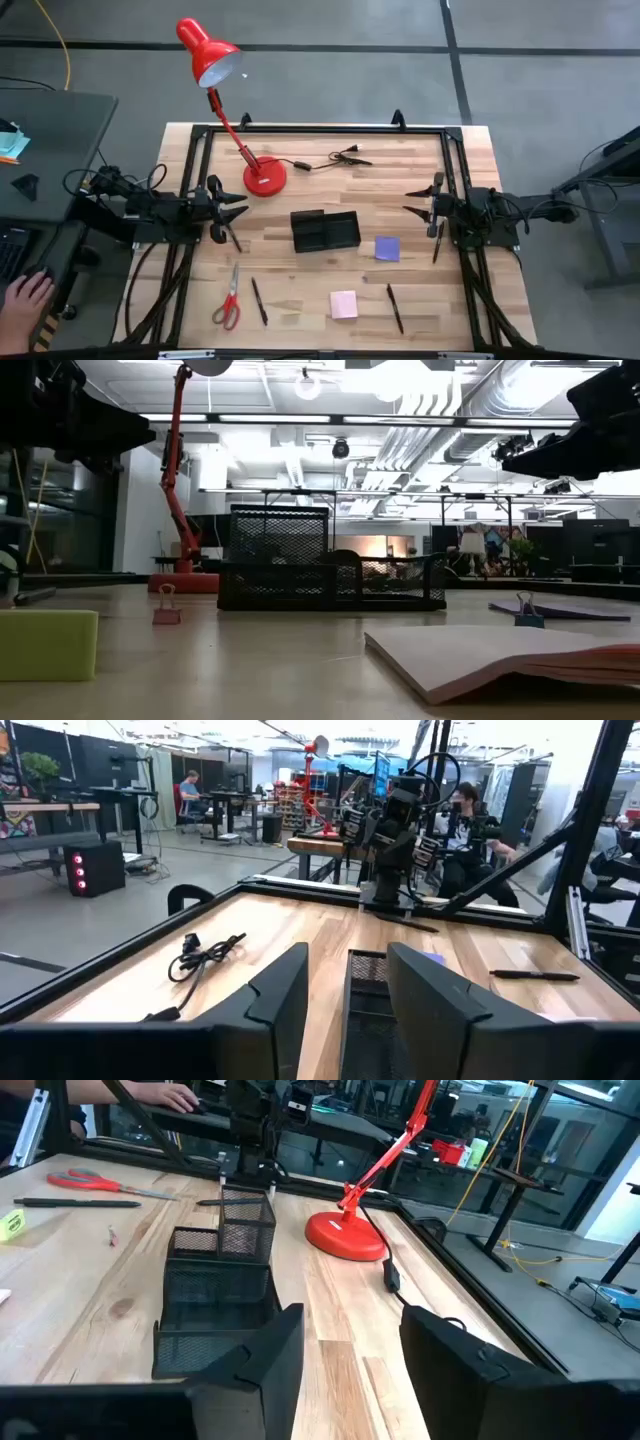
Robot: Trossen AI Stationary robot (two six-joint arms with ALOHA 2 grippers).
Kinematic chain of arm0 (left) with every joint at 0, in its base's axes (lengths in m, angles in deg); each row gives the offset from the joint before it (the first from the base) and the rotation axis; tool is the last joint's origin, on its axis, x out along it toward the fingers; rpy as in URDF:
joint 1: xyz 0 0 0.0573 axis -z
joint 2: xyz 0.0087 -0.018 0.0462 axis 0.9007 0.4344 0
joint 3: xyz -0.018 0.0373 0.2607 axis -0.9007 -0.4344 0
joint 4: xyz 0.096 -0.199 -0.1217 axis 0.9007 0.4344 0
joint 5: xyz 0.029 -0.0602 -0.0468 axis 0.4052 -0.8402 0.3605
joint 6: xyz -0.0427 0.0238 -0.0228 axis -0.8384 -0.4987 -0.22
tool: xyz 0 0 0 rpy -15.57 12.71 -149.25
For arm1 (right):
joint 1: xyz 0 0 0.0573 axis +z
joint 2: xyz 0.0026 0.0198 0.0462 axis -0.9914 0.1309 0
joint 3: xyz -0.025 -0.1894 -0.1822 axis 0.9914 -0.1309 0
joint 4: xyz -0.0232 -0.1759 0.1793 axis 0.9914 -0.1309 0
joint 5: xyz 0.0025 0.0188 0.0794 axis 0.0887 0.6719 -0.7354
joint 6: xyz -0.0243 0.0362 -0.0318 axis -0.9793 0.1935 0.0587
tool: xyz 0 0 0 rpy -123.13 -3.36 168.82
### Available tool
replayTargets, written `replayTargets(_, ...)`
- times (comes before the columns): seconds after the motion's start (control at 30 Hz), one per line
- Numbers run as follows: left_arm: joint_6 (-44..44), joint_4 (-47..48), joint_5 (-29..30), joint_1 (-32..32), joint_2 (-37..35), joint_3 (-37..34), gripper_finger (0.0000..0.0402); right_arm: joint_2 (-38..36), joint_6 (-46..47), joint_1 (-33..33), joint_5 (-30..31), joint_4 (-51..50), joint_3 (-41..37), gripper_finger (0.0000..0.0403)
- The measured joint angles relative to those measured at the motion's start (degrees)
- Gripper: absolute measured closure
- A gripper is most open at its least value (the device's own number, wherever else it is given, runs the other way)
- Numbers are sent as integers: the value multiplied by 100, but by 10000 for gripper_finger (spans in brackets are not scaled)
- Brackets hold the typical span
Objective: Pick and place office supplies into organizer
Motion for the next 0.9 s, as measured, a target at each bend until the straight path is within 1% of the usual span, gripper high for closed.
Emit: replayTargets(0.9, -1, 0, 2, -1, -1, 0, 275, 0, 0, -2, -1, -2, 1, 242)
